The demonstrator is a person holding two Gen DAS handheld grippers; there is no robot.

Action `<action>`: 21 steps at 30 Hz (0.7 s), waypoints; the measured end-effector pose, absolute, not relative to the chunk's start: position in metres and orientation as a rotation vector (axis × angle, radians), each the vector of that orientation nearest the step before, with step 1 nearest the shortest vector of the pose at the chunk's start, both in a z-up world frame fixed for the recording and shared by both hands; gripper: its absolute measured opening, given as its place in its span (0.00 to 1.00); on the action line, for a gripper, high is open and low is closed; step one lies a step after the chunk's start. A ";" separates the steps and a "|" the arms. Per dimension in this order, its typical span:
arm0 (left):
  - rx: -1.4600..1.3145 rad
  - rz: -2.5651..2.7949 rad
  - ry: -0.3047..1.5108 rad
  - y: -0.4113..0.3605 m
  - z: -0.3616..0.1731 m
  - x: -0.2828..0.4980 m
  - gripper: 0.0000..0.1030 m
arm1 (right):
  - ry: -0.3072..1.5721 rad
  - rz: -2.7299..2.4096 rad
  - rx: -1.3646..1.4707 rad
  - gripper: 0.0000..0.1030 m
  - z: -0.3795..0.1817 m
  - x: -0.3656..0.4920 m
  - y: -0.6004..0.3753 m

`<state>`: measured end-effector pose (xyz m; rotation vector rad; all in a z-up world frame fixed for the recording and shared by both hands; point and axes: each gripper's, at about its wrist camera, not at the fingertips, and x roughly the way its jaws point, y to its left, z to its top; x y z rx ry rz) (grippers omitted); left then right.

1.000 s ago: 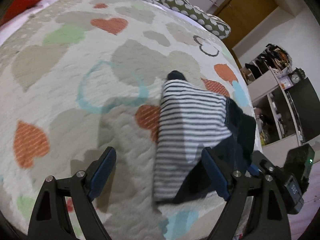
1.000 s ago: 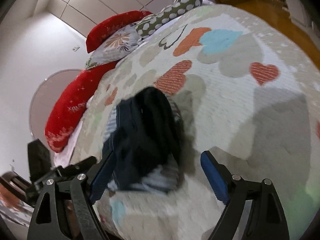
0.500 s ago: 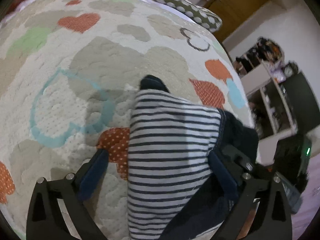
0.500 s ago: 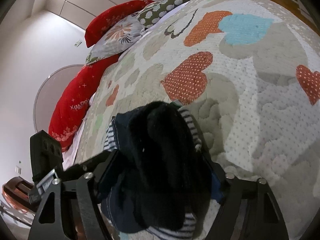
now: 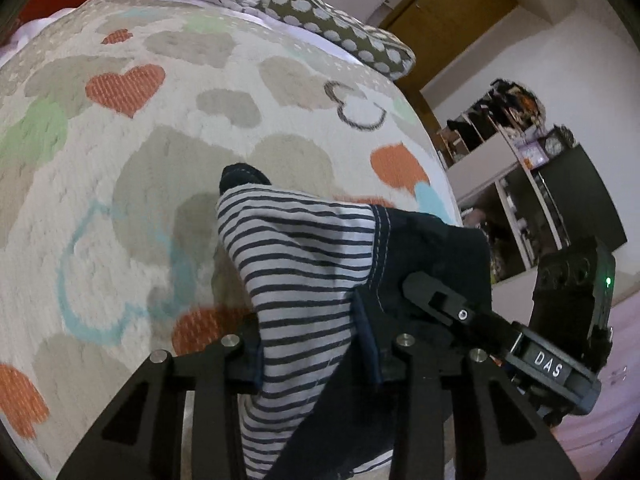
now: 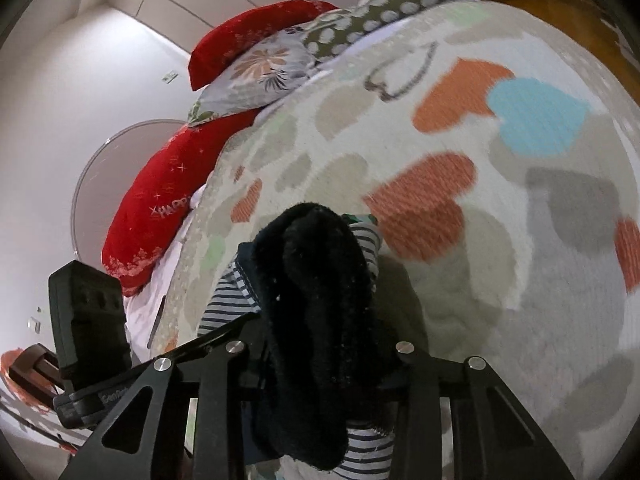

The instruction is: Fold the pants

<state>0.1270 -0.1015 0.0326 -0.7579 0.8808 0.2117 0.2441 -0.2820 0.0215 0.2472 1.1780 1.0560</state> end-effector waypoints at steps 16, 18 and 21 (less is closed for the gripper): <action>-0.717 0.383 0.917 -0.032 0.008 0.179 0.44 | 1.136 0.973 0.130 0.43 0.006 0.309 -0.206; -0.747 0.368 0.907 -0.034 0.011 0.170 0.47 | 1.165 0.959 0.127 0.48 -0.001 0.314 -0.209; -0.713 0.377 0.878 -0.045 0.026 0.151 0.52 | 1.157 0.968 0.194 0.52 0.009 0.319 -0.228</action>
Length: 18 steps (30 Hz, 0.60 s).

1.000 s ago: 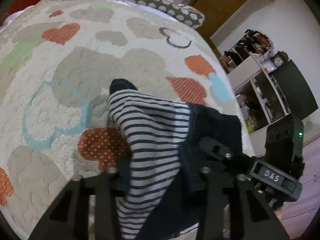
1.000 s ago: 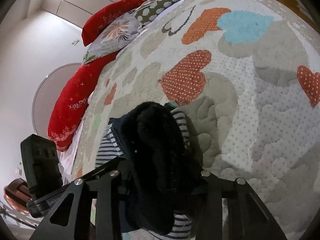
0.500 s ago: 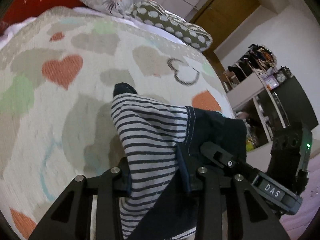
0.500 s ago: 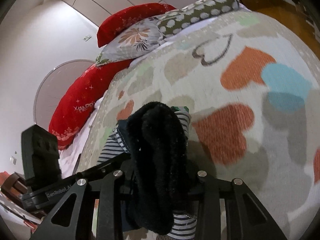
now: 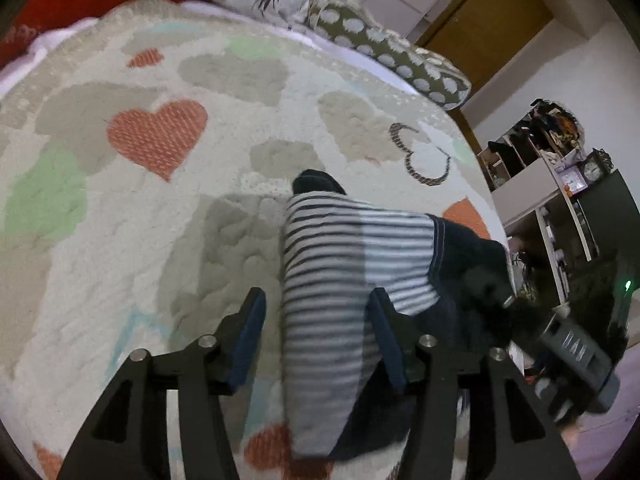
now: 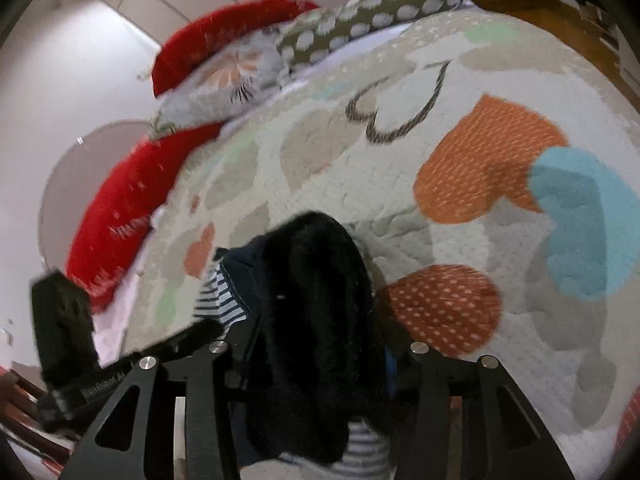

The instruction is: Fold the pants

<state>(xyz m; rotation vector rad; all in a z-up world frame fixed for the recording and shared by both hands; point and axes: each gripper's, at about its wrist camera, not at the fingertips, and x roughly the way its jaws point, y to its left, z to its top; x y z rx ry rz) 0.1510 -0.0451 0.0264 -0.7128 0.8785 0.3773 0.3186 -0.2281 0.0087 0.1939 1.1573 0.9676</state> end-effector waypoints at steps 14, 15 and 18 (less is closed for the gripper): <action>-0.671 0.403 0.908 -0.083 0.007 0.134 0.60 | 1.102 1.000 0.371 0.52 0.038 0.313 -0.242; -0.674 0.402 0.906 -0.084 0.006 0.133 0.62 | 1.121 0.980 0.376 0.52 0.029 0.315 -0.241; -0.672 0.406 0.898 -0.085 0.009 0.129 0.62 | 1.173 0.927 0.378 0.52 0.005 0.324 -0.240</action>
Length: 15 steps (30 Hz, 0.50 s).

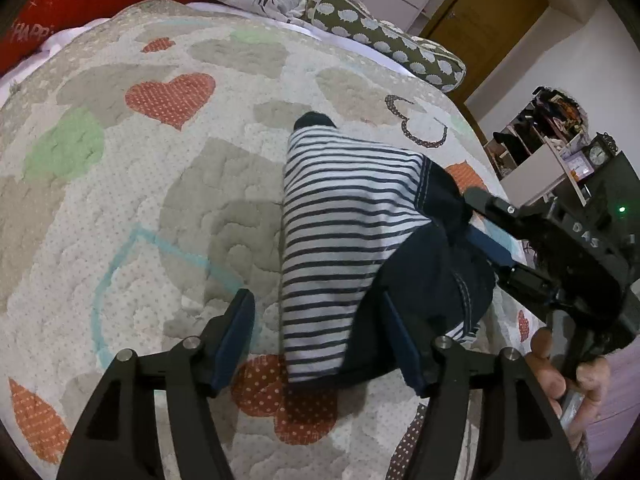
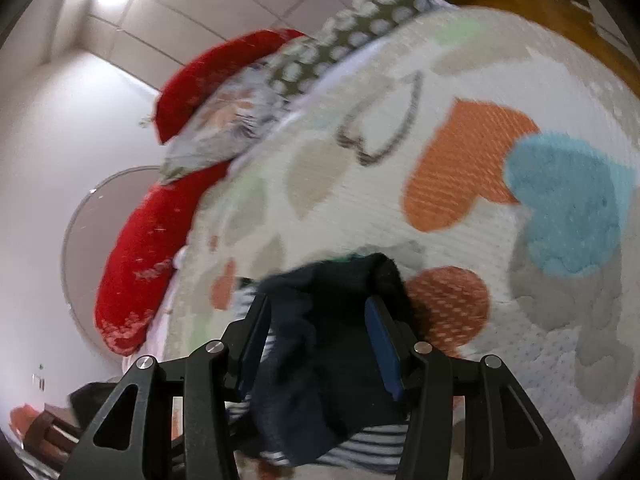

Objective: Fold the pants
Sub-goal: 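Release the pants and withdraw both grippers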

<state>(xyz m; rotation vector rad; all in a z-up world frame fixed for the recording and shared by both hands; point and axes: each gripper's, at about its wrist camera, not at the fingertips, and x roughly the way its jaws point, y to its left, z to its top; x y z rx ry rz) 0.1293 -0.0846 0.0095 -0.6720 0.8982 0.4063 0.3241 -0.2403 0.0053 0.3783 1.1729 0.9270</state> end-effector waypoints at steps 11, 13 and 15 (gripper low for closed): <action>-0.451 0.564 0.787 -0.132 0.062 0.075 0.75 | 1.040 0.929 0.345 0.56 0.041 0.274 -0.305; -0.414 0.594 0.764 -0.144 0.070 0.064 0.75 | 1.011 0.899 0.303 0.57 0.041 0.252 -0.317; -0.397 0.607 0.744 -0.155 0.075 0.056 0.76 | 1.004 0.877 0.281 0.57 0.038 0.235 -0.327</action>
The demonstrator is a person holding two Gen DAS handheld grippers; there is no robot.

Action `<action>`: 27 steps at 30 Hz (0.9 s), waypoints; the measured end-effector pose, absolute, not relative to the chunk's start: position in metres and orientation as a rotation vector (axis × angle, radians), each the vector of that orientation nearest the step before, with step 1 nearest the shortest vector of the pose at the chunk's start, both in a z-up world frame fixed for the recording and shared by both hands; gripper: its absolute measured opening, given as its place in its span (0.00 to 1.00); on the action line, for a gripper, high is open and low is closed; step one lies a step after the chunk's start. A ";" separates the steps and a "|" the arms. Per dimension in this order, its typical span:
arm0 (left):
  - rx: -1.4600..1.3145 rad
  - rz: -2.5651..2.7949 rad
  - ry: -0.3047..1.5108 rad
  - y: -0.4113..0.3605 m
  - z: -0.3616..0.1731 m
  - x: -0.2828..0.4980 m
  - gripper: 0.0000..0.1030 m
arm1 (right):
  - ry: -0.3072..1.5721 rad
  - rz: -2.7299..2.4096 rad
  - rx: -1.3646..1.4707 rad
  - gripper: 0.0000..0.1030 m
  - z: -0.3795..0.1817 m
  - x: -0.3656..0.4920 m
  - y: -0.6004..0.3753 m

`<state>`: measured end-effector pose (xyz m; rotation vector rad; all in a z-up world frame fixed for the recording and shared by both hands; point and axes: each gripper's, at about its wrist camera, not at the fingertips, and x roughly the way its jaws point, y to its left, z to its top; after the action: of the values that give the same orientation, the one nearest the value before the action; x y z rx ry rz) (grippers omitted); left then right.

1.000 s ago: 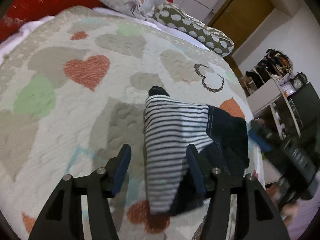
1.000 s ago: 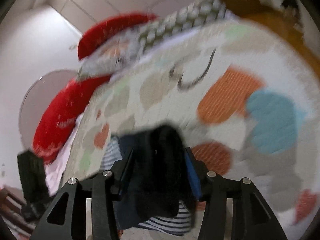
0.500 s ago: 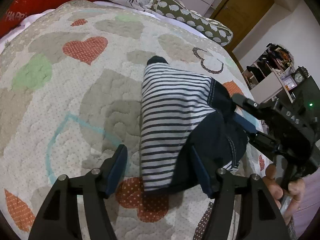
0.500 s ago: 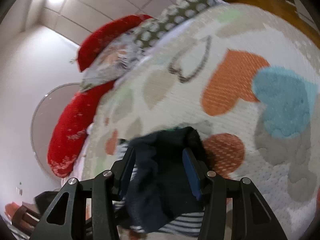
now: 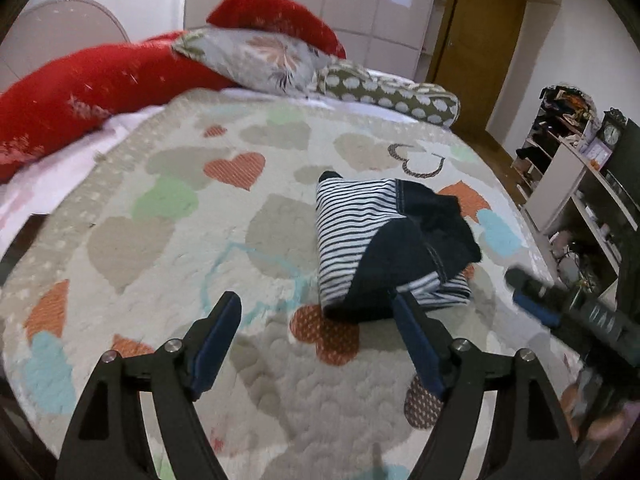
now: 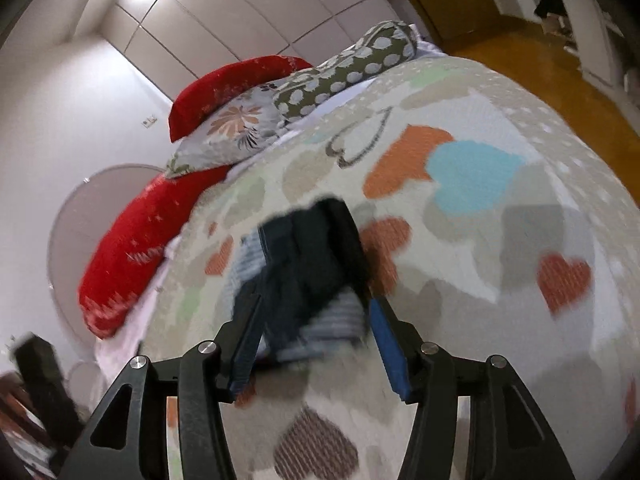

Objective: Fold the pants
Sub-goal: 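Release the pants and withdraw both grippers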

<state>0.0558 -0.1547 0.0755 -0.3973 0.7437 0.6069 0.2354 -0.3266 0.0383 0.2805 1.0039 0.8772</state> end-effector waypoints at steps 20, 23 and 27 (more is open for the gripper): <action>-0.343 0.659 0.594 -0.216 0.124 -0.008 0.88 | 0.934 0.741 0.094 0.66 0.039 0.126 -0.373; -0.338 0.644 0.602 -0.222 0.121 -0.006 0.88 | 0.957 0.752 0.049 0.66 0.029 0.117 -0.365; -0.329 0.629 0.629 -0.225 0.114 -0.003 0.88 | 0.973 0.753 0.004 0.66 0.019 0.110 -0.358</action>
<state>-0.0028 -0.2252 0.1138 -0.3294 0.6288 0.6293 0.1101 -0.3585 0.0194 0.0038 0.9732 0.7531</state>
